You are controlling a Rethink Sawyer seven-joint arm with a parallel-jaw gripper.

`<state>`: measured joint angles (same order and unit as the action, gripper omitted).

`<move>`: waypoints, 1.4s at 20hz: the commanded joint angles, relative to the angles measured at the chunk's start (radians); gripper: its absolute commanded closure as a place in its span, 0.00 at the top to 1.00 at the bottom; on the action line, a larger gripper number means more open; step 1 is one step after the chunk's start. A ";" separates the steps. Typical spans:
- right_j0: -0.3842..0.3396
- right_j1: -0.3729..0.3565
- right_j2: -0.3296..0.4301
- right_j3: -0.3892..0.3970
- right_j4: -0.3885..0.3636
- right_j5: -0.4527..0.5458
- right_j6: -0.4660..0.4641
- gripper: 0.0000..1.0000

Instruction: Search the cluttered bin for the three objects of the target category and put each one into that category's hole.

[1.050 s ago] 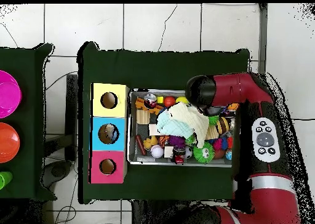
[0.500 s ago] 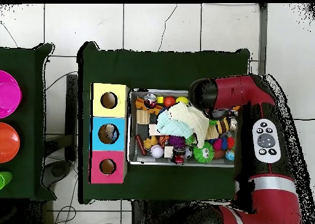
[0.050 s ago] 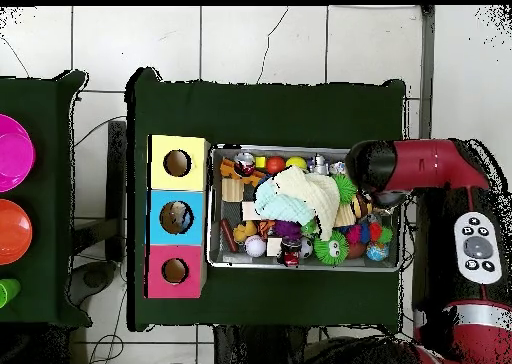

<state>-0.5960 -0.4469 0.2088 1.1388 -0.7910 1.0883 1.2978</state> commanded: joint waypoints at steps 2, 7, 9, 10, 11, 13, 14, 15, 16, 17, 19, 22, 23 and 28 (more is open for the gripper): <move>-0.041 0.063 0.053 0.008 -0.066 0.042 -0.396 1.00; -0.035 0.087 0.071 -0.013 -0.045 0.070 -0.387 1.00; -0.040 0.094 0.074 -0.011 -0.035 0.059 -0.377 1.00; -0.044 0.094 0.073 -0.004 -0.032 0.050 -0.371 1.00; -0.046 0.096 0.075 -0.003 -0.025 0.047 -0.367 1.00; -0.051 0.104 0.084 0.000 -0.013 0.034 -0.358 1.00; -0.052 0.105 0.085 0.005 -0.011 0.029 -0.353 1.00; -0.054 0.103 0.088 0.007 -0.006 0.032 -0.354 1.00; -0.053 0.102 0.087 0.013 -0.006 0.030 -0.350 1.00; -0.053 0.101 0.087 0.013 -0.004 0.032 -0.349 1.00; -0.052 0.108 0.091 0.012 -0.003 0.024 -0.340 1.00; -0.058 0.115 0.096 0.019 -0.002 0.009 -0.333 1.00; -0.061 0.117 0.100 0.017 -0.001 0.007 -0.335 1.00; -0.063 0.140 0.101 0.000 -0.020 -0.017 -0.344 1.00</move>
<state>-0.6408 -0.3642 0.2256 1.1341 -0.7933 1.0883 1.2409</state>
